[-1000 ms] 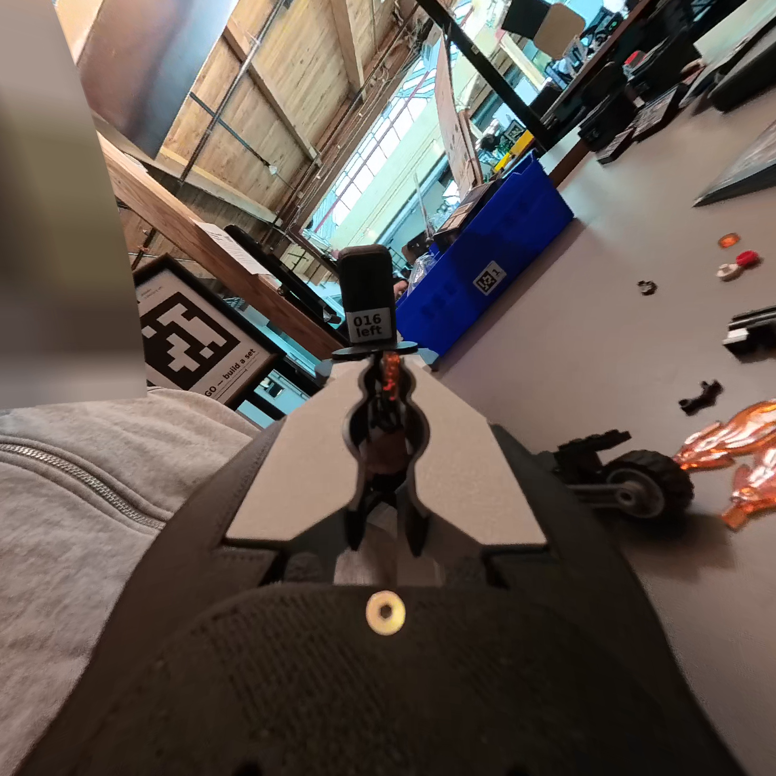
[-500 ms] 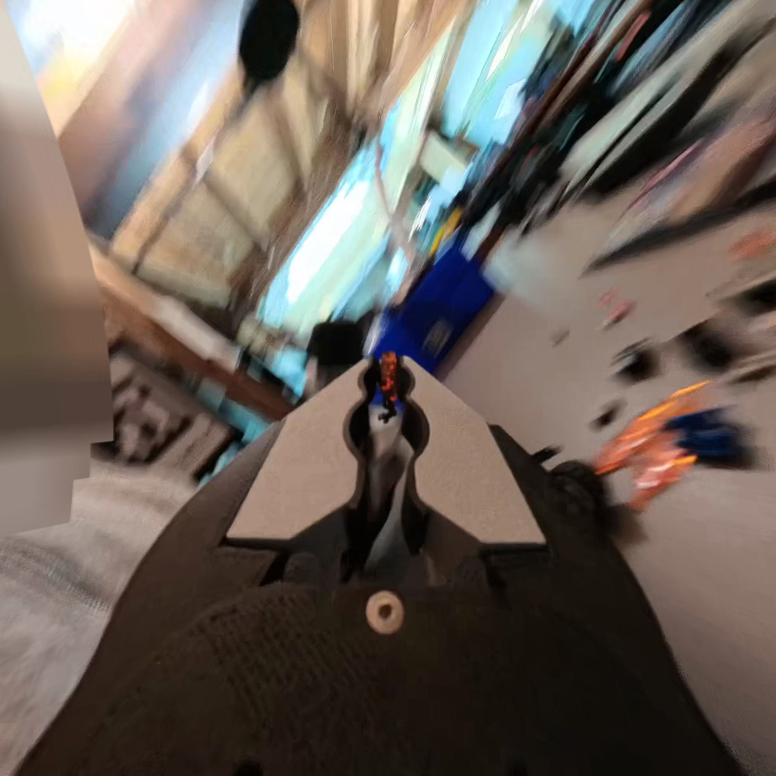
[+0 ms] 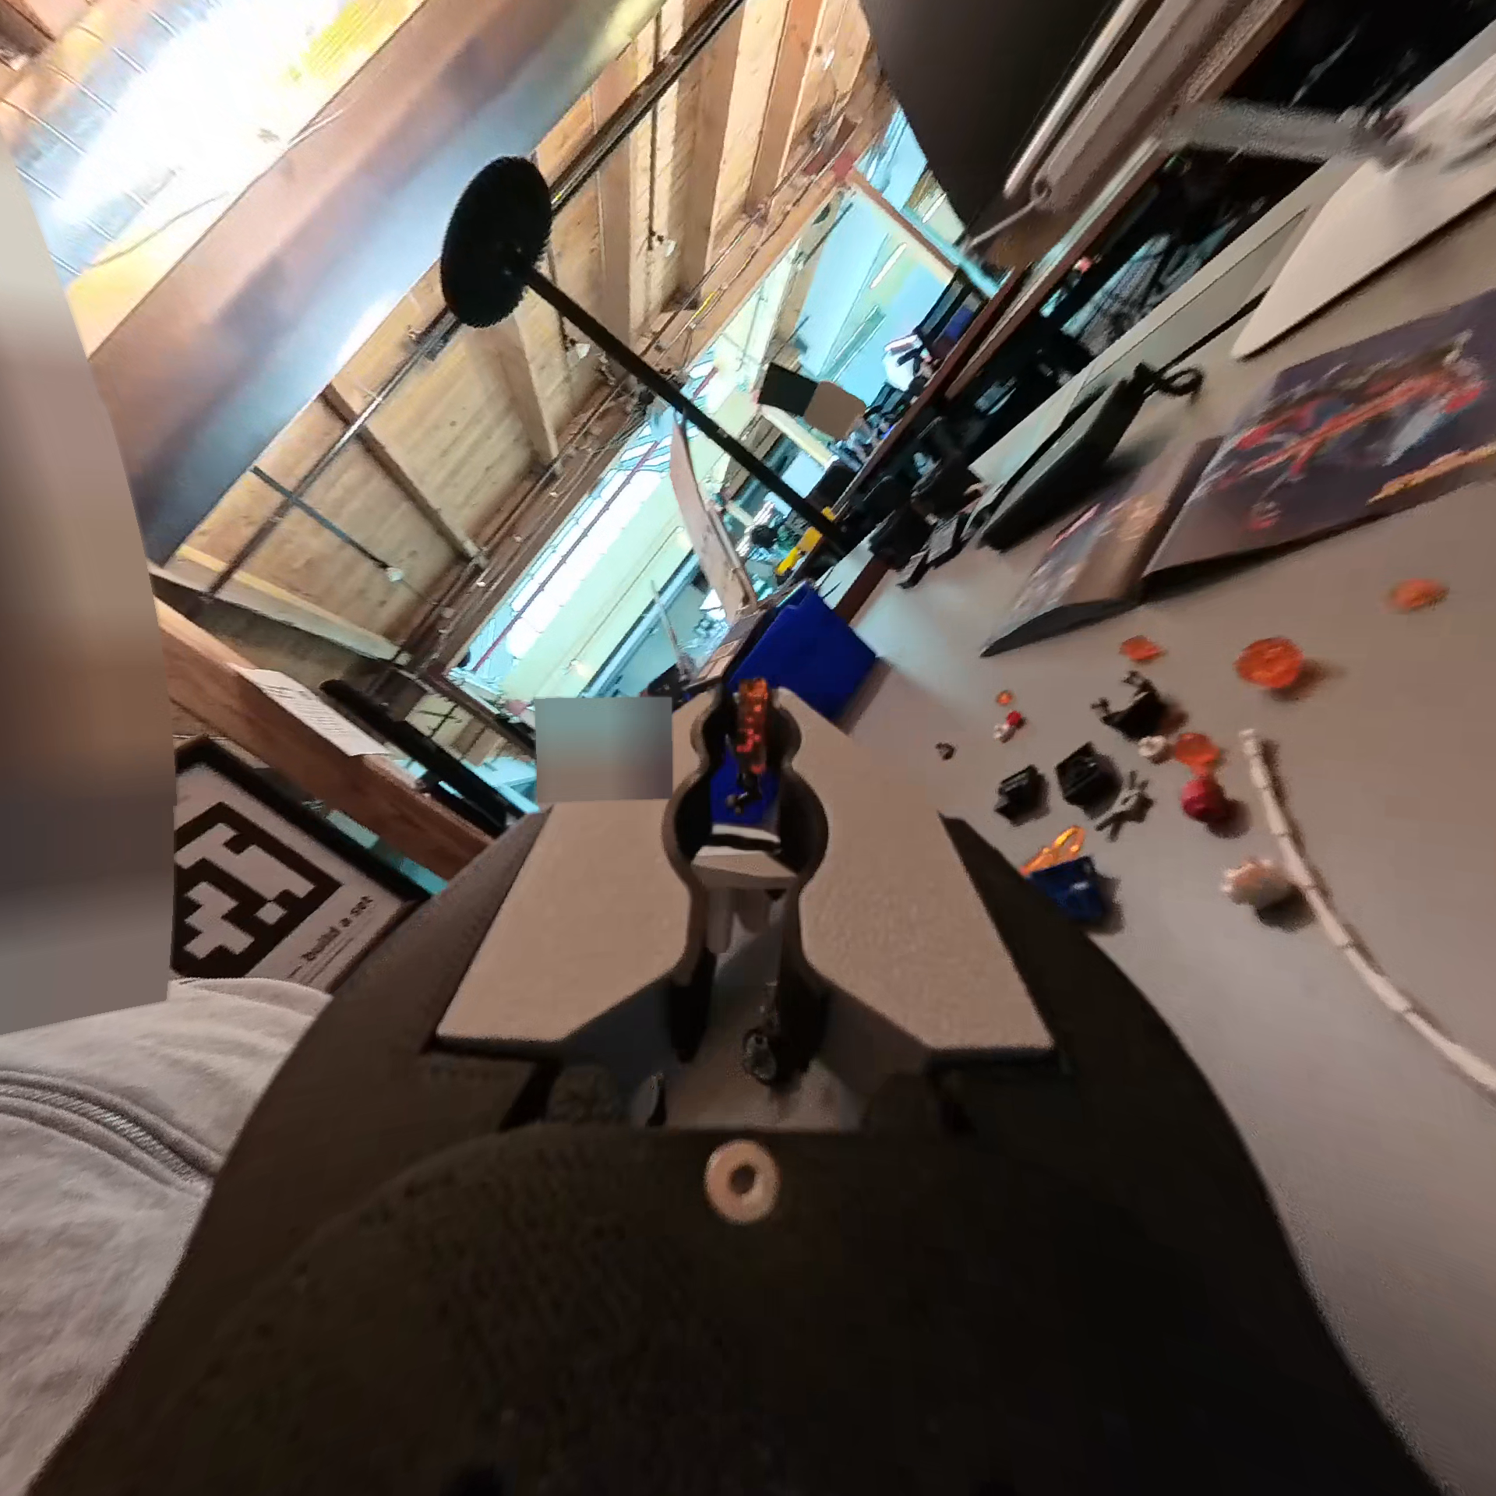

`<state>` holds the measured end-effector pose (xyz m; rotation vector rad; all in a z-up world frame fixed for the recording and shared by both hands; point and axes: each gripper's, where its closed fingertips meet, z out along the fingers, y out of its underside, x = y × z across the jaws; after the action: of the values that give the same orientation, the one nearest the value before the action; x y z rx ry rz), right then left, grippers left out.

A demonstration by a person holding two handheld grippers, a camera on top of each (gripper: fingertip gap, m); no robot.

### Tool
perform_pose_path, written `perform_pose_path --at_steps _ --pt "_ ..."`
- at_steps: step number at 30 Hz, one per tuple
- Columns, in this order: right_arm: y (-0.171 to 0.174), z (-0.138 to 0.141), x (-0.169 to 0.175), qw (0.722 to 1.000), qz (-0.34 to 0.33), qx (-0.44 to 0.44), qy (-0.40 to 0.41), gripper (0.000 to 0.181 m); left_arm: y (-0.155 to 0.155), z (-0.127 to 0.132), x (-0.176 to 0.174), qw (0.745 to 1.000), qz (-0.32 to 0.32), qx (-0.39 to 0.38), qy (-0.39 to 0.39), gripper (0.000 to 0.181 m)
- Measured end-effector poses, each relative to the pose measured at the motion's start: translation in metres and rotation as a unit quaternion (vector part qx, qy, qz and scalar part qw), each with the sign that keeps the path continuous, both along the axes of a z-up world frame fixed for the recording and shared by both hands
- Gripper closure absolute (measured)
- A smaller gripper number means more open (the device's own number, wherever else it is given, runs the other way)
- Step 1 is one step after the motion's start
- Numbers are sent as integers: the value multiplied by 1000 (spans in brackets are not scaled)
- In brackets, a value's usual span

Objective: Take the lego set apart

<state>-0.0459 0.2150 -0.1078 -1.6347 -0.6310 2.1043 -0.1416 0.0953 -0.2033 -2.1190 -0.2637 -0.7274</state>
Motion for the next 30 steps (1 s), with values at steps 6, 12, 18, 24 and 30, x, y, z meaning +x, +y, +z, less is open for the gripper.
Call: perform_pose_path --at_steps 6,12,18,24,30 --pt "-26 -7 -16 998 52 -27 6 175 0 -17 -1 999 -8 -35 22 166" --pt "-38 -12 -23 997 72 -27 -1 175 2 -12 -10 1000 10 -22 20 145" --pt "-54 -12 -33 996 91 -21 1 175 7 45 34 993 -49 111 -2 144" --pt "-91 -7 -51 987 153 -36 24 174 23 64 81 979 -97 141 -111 153" --pt "-93 1 -47 987 154 -30 43 174 18 82 82 955 -103 174 -218 170"
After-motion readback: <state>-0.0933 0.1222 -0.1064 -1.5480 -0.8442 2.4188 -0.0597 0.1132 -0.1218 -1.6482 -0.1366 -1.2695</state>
